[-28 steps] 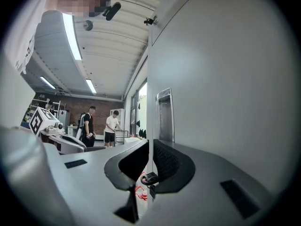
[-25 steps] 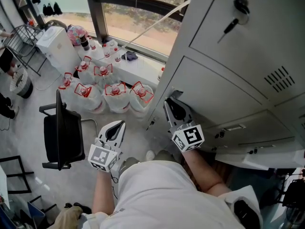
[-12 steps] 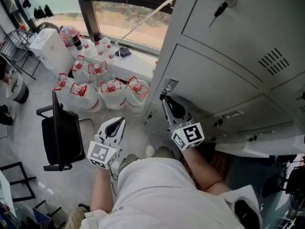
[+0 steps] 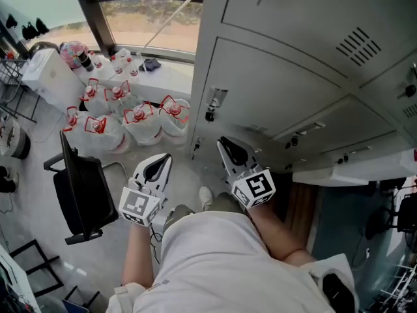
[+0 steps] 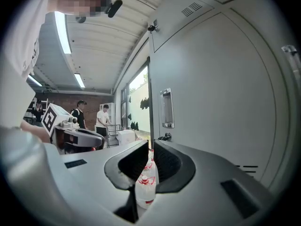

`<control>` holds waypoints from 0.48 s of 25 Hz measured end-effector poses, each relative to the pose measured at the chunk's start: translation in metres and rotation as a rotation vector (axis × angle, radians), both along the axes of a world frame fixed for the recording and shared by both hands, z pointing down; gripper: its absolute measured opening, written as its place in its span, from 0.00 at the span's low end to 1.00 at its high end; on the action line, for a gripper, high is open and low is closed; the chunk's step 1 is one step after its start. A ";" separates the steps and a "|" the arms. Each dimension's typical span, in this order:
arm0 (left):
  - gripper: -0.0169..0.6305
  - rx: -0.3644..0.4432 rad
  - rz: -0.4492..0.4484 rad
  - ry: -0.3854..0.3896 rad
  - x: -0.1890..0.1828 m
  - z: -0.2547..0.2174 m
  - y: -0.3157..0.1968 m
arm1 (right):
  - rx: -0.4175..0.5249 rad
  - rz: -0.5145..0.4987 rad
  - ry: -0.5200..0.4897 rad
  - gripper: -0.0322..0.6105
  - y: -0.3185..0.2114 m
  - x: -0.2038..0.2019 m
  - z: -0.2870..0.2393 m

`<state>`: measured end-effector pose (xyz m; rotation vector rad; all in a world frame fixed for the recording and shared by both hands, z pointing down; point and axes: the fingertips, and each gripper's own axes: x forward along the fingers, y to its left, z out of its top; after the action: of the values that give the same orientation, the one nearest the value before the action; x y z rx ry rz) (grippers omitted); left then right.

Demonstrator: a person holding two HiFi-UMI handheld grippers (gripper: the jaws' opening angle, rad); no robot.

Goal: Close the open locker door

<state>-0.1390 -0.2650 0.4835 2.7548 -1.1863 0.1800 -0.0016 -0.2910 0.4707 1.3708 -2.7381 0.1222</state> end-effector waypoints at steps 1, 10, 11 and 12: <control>0.03 0.003 0.012 0.000 0.003 0.000 0.000 | -0.005 0.010 0.003 0.11 0.004 0.003 0.002; 0.03 0.014 0.166 -0.019 0.043 0.001 0.003 | -0.023 0.102 0.029 0.11 0.039 0.034 0.015; 0.03 0.017 0.183 -0.018 0.048 0.000 0.004 | -0.025 0.113 0.030 0.11 0.043 0.037 0.017; 0.03 0.022 0.201 -0.018 0.052 0.000 0.004 | -0.025 0.124 0.031 0.11 0.047 0.041 0.018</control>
<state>-0.0867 -0.2607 0.4834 2.8949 -0.9192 0.2136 0.0390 -0.2442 0.4885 1.5218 -2.6174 0.1412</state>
